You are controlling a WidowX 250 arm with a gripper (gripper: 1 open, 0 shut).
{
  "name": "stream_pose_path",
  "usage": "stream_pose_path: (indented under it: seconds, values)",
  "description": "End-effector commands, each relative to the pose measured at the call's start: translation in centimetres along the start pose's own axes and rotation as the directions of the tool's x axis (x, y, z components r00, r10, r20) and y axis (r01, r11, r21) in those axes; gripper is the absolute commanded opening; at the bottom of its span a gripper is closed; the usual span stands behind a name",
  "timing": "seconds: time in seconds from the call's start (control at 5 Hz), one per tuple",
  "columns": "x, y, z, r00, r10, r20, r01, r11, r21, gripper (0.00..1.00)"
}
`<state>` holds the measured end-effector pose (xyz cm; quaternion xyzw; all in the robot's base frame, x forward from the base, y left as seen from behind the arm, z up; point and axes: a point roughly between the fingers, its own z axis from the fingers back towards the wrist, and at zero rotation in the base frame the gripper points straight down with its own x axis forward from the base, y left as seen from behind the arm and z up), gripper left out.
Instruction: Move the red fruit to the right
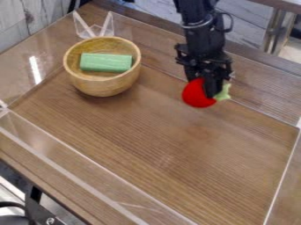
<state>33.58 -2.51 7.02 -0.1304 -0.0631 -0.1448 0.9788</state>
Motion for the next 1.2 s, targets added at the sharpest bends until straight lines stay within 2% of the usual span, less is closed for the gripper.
stream_pose_path:
  seconds: [0.0,0.2,0.6,0.8,1.0]
  values:
    - [0.8,0.0,-0.1,0.998,-0.037,0.056,0.036,0.999,0.019,0.0]
    - [0.9,0.2,-2.6,0.998,-0.051,0.045,0.051,0.999,0.014,0.0]
    - [0.4,0.1,1.8,0.993,0.014,0.119,-0.021,0.998,0.057,0.0]
    - [0.4,2.4,2.3,0.991,0.025,0.129,-0.034,0.997,0.064,0.0]
    - [0.5,4.2,1.3,0.992,0.045,0.121,-0.053,0.997,0.065,0.0]
